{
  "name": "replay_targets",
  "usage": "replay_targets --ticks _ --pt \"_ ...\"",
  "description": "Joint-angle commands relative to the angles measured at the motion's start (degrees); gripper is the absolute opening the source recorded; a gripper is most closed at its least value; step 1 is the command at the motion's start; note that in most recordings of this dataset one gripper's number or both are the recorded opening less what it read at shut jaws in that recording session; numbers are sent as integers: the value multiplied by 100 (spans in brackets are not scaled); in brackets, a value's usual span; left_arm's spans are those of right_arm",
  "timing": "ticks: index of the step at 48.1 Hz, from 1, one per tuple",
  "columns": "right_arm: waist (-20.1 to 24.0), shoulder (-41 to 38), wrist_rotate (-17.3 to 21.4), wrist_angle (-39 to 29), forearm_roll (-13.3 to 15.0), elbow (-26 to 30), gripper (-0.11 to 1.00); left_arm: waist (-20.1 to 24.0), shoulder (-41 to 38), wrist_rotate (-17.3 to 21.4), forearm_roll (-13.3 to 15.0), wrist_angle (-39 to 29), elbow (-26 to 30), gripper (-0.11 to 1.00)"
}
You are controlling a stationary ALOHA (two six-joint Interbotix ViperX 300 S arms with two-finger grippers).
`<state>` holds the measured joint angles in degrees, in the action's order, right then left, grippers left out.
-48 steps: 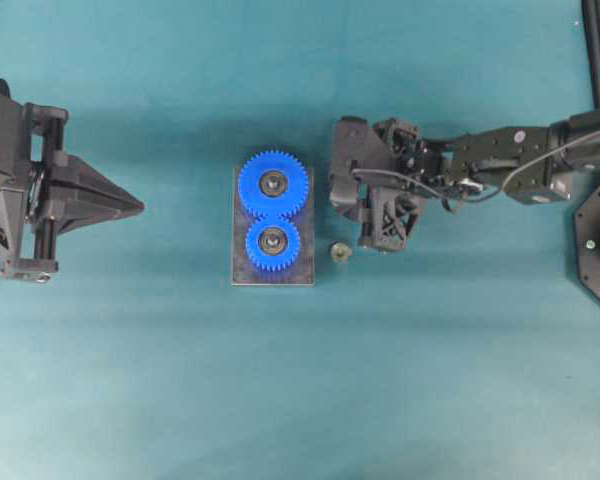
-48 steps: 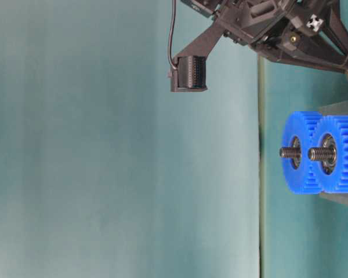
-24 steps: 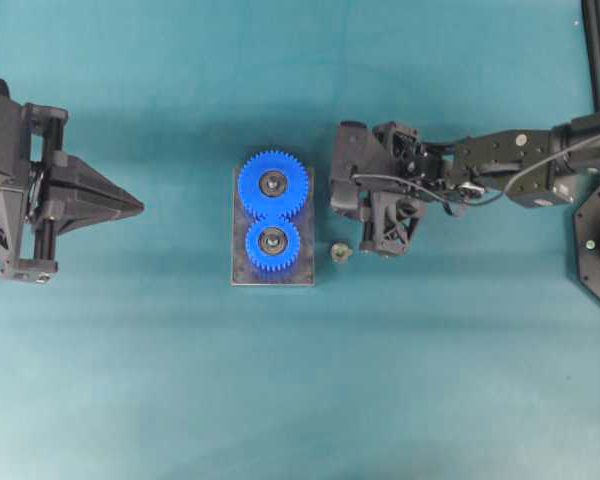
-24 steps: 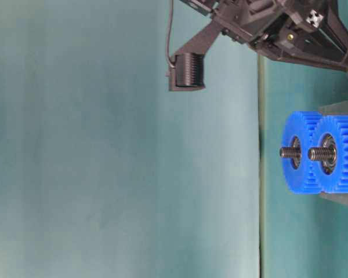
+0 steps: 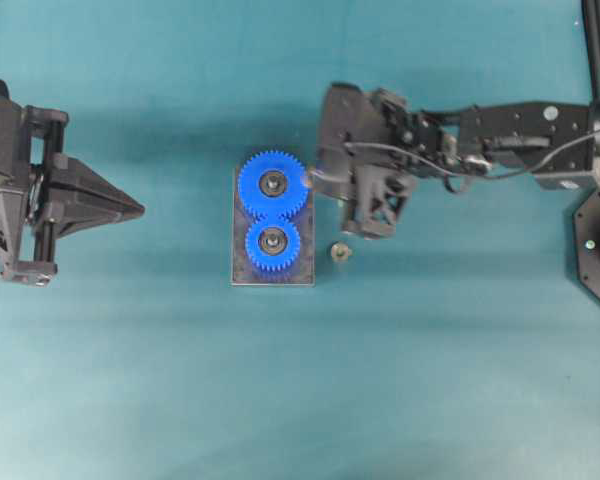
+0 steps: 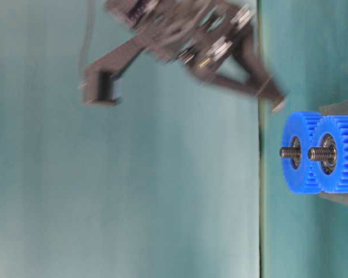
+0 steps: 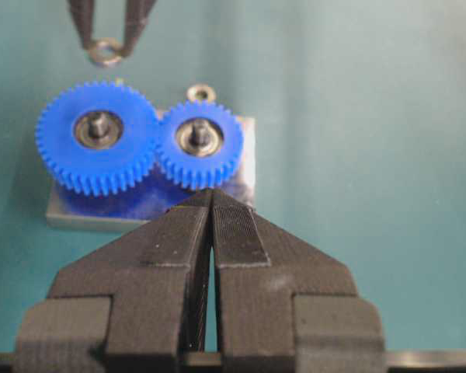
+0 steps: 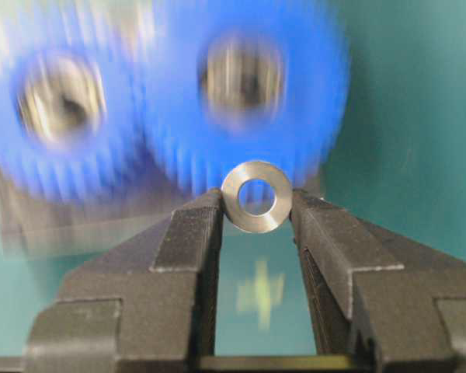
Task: Insert the washer onto the shaft.
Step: 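Carry the washer over the upper blue gear's shaft and lower it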
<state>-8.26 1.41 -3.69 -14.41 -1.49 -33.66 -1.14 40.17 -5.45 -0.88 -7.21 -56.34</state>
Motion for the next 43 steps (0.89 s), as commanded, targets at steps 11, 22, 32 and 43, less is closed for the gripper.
replay_targets --ticks 11,22,32,43 --pt "88 -325 -334 -176 0 721 33 -18 26 9 -9 62 114 0" --pt "97 -527 -334 -237 0 844 33 -9 35 9 -18 62 97 0" --pt "97 -668 -334 -255 0 861 33 -18 35 0 -9 62 88 0" --pt "79 -791 -334 -229 0 861 33 -9 26 -9 -18 62 105 0"
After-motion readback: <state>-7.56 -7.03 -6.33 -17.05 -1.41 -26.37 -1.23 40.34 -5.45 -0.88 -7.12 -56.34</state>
